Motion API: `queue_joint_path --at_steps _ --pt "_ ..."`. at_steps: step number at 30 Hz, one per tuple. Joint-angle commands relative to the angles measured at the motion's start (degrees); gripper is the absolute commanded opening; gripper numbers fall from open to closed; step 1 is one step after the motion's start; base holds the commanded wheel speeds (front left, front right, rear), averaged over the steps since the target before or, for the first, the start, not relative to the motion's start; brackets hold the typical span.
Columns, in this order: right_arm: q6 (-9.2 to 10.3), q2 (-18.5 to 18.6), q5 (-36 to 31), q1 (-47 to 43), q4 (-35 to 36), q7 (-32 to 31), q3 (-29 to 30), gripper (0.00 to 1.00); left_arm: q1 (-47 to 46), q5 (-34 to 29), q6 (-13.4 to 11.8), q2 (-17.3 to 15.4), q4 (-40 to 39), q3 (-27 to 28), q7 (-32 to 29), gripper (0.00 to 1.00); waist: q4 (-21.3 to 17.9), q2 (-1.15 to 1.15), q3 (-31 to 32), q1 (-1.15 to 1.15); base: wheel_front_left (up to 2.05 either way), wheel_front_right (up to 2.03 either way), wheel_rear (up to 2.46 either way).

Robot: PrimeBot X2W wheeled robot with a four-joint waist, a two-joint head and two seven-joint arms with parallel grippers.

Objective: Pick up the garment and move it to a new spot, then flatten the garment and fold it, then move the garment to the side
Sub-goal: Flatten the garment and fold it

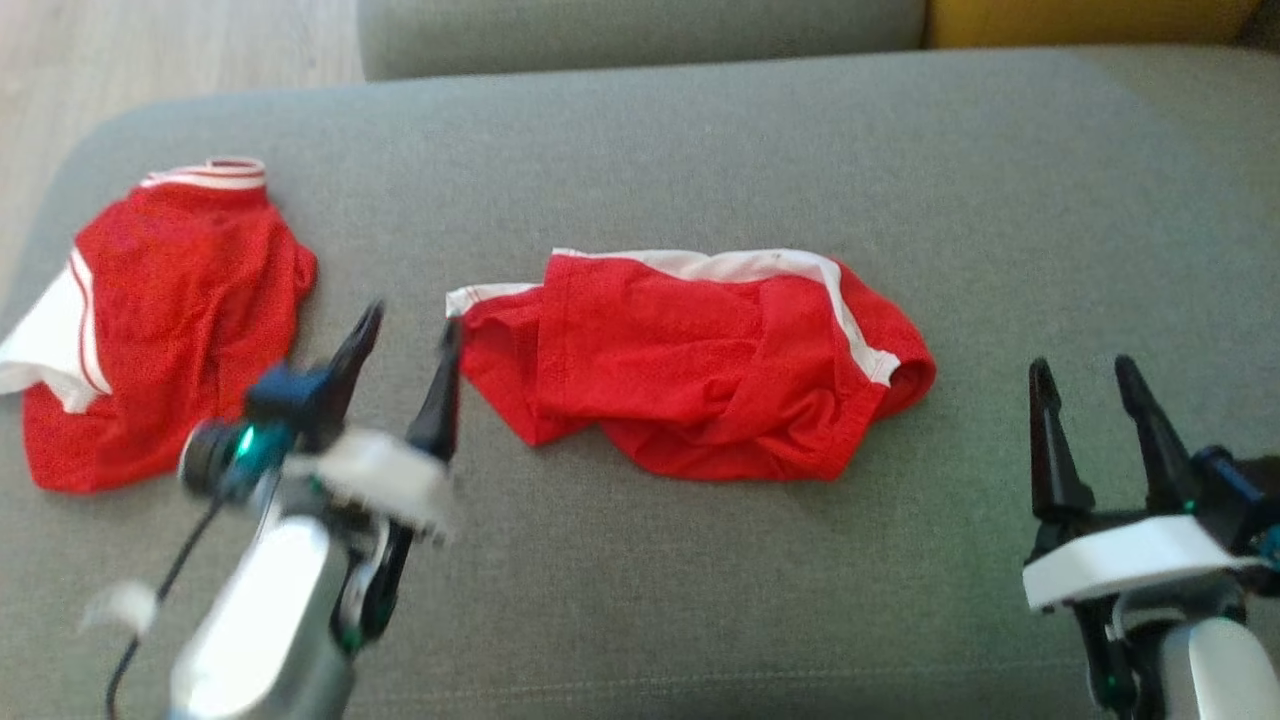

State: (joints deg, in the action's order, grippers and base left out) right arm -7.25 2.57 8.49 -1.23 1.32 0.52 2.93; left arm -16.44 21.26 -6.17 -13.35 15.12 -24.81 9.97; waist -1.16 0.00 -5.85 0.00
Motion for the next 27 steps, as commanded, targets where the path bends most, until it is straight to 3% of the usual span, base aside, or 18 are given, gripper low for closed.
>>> queue_joint_path --at_steps 1,4,10,15,27 --pt "-0.24 0.3 -0.3 3.0 2.5 0.0 -1.4 1.00 -5.4 0.0 0.7 -0.2 -0.9 1.5 -0.8 1.00 -0.5 0.00 -2.1 0.00 0.00 0.00 0.00" --pt "-0.24 0.3 -0.4 3.9 2.8 0.0 -1.9 1.00 -9.3 0.0 1.9 0.8 1.2 0.4 -2.4 1.00 -1.4 0.00 -3.9 0.00 0.00 0.00 0.00" --pt "-0.24 0.3 0.1 6.5 2.9 1.1 -3.4 1.00 -20.1 1.2 6.1 4.0 12.9 -2.2 -8.6 1.00 -4.9 0.00 -8.9 0.00 0.00 0.00 0.00" --pt "-0.24 0.3 0.5 7.4 2.5 1.8 -3.4 1.00 -24.5 2.4 7.6 4.7 20.1 -2.2 -11.5 1.00 -6.4 0.00 -10.5 0.00 0.00 0.00 0.00" --pt "-0.24 0.3 1.4 8.3 0.7 3.1 -3.1 1.00 -30.2 4.5 8.4 5.8 32.9 -1.4 -13.2 1.00 -7.5 0.00 -11.2 0.00 0.00 0.00 0.00"
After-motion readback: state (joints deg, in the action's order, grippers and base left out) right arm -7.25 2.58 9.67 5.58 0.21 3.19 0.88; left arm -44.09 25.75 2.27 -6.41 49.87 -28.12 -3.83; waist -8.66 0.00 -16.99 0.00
